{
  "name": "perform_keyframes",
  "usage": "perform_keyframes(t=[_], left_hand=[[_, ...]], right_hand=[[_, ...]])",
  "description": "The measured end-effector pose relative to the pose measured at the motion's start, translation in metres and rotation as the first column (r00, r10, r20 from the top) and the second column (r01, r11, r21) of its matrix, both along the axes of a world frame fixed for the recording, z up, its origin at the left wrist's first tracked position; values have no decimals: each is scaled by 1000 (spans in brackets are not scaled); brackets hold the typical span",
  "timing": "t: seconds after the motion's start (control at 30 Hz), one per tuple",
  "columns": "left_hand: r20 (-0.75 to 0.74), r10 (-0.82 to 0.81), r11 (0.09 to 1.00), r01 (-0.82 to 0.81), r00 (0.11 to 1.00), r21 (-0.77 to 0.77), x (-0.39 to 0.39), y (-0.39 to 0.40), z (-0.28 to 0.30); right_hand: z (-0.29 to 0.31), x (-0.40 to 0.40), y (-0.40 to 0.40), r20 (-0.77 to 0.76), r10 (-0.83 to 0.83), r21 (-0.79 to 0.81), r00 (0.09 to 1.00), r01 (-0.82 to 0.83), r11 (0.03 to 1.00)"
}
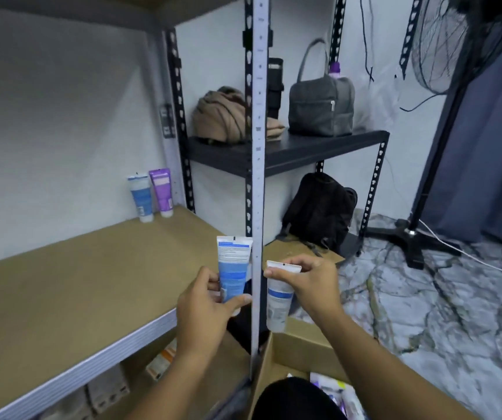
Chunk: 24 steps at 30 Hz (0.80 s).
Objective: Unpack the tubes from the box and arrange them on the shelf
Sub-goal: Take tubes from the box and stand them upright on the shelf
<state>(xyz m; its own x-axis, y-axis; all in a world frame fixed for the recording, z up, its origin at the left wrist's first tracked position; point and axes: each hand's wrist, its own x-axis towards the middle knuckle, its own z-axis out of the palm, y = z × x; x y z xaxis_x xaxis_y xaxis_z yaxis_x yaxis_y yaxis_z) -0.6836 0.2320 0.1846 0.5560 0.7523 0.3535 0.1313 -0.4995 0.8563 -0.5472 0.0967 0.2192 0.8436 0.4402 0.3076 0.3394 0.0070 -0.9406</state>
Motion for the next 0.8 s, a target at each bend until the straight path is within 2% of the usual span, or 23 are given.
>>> perform_keyframes(t=[0.13, 0.37, 0.53, 0.8], left_hand=[[40, 151, 987, -153, 988, 40, -30, 35, 27], [56, 336, 942, -336, 940, -22, -77, 95, 36], [37, 400, 914, -396, 916, -91, -98, 129, 25], [75, 473, 881, -469, 878, -63, -110, 143, 18]], right_hand=[[33, -27, 42, 61, 115, -6, 992, -115, 993], [54, -57, 128, 43, 275, -46, 961, -273, 961], [61, -74, 171, 15, 377, -27, 926, -377, 926], [72, -87, 203, -40, 437, 97, 899, -432, 897]])
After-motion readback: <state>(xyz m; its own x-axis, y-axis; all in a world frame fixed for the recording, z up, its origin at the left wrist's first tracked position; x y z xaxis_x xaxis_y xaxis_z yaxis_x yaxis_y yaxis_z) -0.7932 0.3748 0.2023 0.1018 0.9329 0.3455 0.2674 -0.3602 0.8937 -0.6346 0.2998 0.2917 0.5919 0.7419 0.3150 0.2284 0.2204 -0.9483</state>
